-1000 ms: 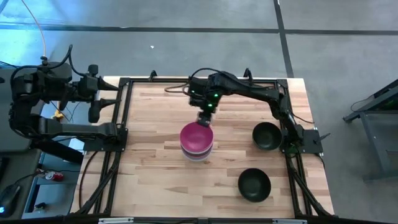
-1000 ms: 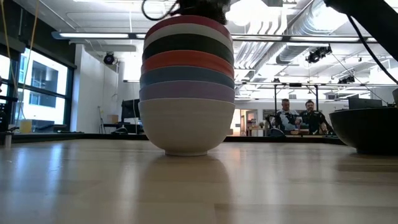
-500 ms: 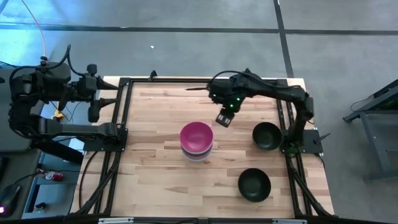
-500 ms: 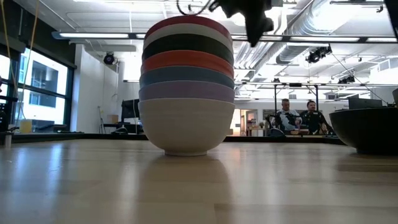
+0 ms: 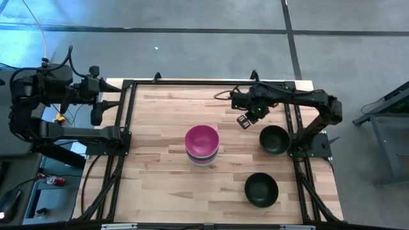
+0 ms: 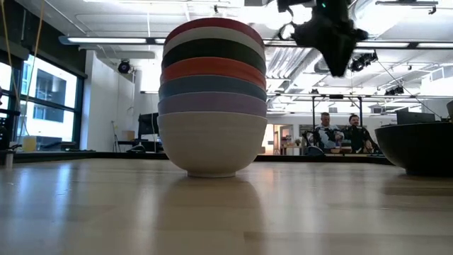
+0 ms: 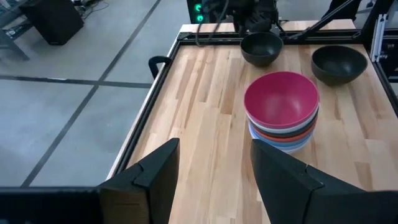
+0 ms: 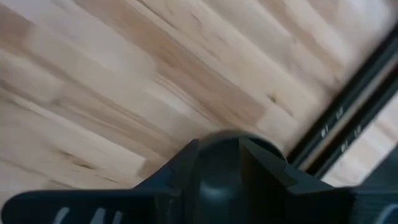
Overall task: Nest bowls inside each other
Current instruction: Stack the top black bowl on top of the pink bowl
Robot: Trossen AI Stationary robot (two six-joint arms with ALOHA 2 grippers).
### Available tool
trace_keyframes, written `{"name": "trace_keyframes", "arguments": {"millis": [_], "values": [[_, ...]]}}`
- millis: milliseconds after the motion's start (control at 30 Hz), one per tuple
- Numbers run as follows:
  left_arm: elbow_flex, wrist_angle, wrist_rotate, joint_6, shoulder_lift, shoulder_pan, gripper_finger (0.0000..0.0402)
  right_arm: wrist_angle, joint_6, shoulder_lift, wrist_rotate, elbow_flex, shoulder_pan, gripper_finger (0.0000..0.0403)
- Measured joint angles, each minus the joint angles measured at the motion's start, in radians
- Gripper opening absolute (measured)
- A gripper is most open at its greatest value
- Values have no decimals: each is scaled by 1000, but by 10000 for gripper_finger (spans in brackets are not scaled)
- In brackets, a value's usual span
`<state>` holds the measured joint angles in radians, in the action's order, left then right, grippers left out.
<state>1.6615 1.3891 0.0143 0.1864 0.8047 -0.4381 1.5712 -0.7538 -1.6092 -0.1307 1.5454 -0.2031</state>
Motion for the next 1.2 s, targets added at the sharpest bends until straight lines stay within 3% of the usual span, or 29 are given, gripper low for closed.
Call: {"name": "trace_keyframes", "arguments": {"millis": [467, 1000, 1200], "values": [[0, 2, 0, 8, 0, 0, 186, 1, -180, 102, 35, -370, 3, 101], [0, -2, 1, -8, 0, 0, 186, -122, 293, 106, 27, -516, 3, 101], [0, -4, 1, -42, 8, 0, 186, -166, 364, 106, -26, -529, -17, 101]]}}
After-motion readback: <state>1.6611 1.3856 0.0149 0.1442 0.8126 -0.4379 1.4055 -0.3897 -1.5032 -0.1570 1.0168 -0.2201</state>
